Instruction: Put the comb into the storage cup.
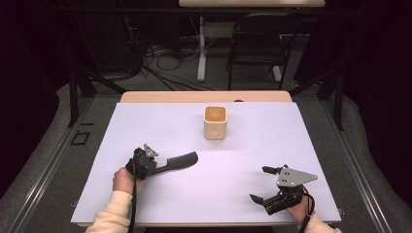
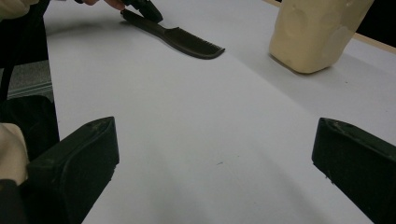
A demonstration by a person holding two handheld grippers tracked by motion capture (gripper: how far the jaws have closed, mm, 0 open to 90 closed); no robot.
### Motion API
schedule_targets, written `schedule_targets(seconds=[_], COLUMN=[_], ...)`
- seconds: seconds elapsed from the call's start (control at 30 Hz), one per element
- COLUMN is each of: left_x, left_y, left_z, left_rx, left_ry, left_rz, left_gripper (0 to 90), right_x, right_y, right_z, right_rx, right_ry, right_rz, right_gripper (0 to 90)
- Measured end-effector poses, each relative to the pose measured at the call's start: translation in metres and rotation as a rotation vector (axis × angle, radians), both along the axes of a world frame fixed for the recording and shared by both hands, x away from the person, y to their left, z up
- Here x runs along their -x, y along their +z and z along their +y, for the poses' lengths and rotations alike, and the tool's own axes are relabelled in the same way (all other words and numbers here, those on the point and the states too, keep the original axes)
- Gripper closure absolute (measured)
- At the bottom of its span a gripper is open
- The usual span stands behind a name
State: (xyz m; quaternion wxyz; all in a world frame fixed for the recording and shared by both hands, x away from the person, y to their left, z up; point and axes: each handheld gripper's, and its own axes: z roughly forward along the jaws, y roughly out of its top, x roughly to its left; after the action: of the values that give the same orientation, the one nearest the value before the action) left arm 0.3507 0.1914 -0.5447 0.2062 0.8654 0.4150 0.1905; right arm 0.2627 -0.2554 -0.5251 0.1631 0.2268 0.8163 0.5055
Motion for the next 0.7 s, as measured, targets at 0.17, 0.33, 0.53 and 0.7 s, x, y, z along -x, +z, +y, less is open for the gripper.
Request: schedule_targets(seconds=[0.17, 0.33, 0.53, 0.7], left_x=[0.0027, 0.0055, 0.0067, 0.0047], left_y=[0.0008, 0.0013, 0.0015, 0.0047], left_z=[0.0022, 0.0031, 0.0037, 0.0048], left_rx=[0.021, 0.028, 0.034, 0.057], left_ry=[0.007, 0.009, 0.011, 0.008], left_rz=[0.02, 0.029, 0.036, 0.03], left_gripper=[90.0, 90.0, 90.0, 85.5], right_x=[-0.0001, -0.0002, -0.0006, -0.0007], right_y=[-0.0002, -0.0002, -0.0005, -0.0006], right_z=[0.0003, 0.0005, 0.001, 0.0011], right_rx=[0.001, 0.002, 0.003, 0.001], right_ry=[0.003, 0.005, 0.008, 0.01], right_rz=[0.002, 0.002, 0.005, 0.008], right_gripper=[0.5, 0.5, 0.5, 0.5])
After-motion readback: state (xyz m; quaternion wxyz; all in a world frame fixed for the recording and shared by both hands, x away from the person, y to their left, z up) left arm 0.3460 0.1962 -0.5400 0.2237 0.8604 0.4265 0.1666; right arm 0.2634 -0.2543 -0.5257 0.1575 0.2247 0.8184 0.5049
